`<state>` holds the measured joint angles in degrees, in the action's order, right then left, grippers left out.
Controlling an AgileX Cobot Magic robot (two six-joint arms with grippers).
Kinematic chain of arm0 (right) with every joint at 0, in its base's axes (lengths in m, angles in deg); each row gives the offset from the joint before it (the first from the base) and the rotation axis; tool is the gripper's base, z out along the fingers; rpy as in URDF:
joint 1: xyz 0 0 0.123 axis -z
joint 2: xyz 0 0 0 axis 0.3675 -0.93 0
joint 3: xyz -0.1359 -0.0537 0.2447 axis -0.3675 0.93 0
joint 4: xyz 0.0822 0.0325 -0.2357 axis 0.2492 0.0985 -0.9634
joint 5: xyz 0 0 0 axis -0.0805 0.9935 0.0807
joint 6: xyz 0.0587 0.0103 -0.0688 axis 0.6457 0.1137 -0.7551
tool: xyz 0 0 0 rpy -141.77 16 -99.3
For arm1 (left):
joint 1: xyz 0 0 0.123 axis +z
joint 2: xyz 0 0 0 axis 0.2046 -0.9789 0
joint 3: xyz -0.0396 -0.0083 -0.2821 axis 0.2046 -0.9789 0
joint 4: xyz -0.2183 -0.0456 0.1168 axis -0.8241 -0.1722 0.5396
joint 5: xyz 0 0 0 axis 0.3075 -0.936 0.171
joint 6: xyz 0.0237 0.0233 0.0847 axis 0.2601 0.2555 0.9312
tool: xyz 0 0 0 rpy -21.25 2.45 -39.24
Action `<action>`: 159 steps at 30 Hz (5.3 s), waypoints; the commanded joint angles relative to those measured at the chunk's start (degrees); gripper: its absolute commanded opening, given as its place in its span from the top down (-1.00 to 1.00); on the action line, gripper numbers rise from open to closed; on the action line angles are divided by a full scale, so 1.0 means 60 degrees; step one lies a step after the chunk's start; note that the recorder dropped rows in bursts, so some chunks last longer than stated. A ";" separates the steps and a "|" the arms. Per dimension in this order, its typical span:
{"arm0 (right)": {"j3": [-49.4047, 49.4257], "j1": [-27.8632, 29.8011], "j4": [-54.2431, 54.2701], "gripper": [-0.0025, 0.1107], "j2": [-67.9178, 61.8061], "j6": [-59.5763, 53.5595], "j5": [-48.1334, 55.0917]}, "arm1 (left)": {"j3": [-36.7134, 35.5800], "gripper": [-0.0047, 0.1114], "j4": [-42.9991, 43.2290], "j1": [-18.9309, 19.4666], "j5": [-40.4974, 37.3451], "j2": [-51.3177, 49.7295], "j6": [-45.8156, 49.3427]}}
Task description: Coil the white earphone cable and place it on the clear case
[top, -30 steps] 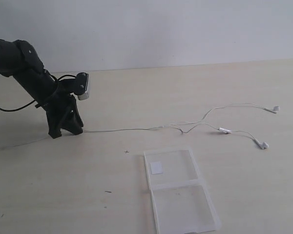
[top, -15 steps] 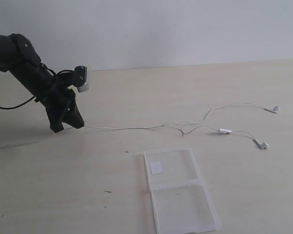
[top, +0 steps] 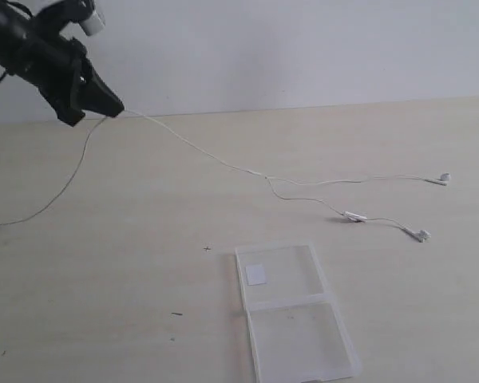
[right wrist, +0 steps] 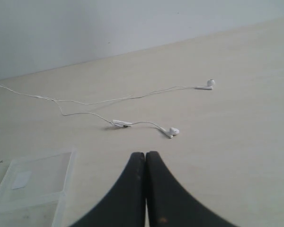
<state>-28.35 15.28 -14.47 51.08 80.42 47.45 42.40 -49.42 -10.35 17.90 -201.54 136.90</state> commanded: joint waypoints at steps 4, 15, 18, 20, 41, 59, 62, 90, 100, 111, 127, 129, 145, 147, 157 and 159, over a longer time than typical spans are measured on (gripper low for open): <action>0.0044 0.0052 -0.0058 0.96 0.0024 -0.0023 -0.0079 | 0.0114 0.92 -0.0759 0.0046 0.0520 0.1676 -0.0121; 0.0044 0.0052 -0.0030 0.96 0.0024 -0.0023 -0.0079 | 0.1458 0.92 -0.0567 0.0046 0.0498 0.3010 -0.0682; 0.0044 0.0052 -0.0030 0.96 0.0024 -0.0023 -0.0079 | 0.1758 0.92 -0.0567 0.0046 0.0498 0.3286 -0.0703; 0.0044 0.0052 -0.0030 0.96 0.0024 -0.0023 -0.0079 | 0.1940 0.92 -0.0567 0.0046 0.0519 0.3440 -0.0718; 0.0044 0.0052 -0.0048 0.96 0.0024 -0.0023 -0.0079 | 0.3254 0.92 -0.0414 0.0046 0.0176 0.4458 -0.0379; 0.0044 0.0052 -0.0066 0.96 0.0024 -0.0023 -0.0079 | 0.3492 0.92 -0.0596 0.0046 0.0173 0.5294 -0.0121; 0.0044 0.0052 -0.0066 0.96 0.0024 -0.0023 -0.0079 | 0.3492 0.92 -0.0596 0.0046 0.0090 0.5417 0.0150; 0.0044 0.0052 -0.0071 0.96 0.0024 -0.0023 -0.0126 | 0.3492 0.92 -0.0518 -0.0572 0.0014 0.5960 0.0348; 0.0044 0.0052 -0.0510 0.96 0.0024 -0.0036 -0.3951 | 0.3492 0.92 -0.0555 -0.0572 -0.0029 0.5968 0.0348; -0.0961 0.0052 0.1110 0.96 -0.0303 0.2118 -0.8843 | 0.3492 0.92 -0.0683 -0.0572 -0.0049 0.6090 0.0348; -0.9470 0.0052 -0.0510 0.96 -0.7712 0.1557 0.0032 | 0.3492 0.92 -0.0813 -0.0572 -0.0085 0.6137 0.0348; -0.9470 0.0052 0.0304 0.96 -0.8346 0.0945 0.0203 | 0.3492 0.92 -0.0836 -0.0572 -0.0102 0.6137 0.0348; -0.9452 0.0052 1.4386 0.96 -1.2882 -1.5727 0.4639 | 0.3492 0.92 -0.0853 -0.0572 -0.0411 0.6137 0.0334; -0.9452 -0.0084 1.5249 0.90 -1.3451 -1.7040 0.5695 | 0.3492 0.92 -0.0853 -0.0572 -0.0391 0.6137 0.0334; -1.0135 -0.2735 1.6148 0.04 -1.5744 -1.9943 0.5928 | 0.3492 0.92 -0.1367 -0.0572 -0.0820 0.6117 0.0367; -1.0674 -0.2735 1.6148 0.01 -1.5867 -1.9885 0.6383 | 0.3492 0.92 -0.1722 -0.0572 -0.0871 0.6117 0.0500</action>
<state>-89.61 -1.01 81.16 -43.63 -38.23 83.08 63.08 -56.95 -13.51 12.95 -164.99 139.23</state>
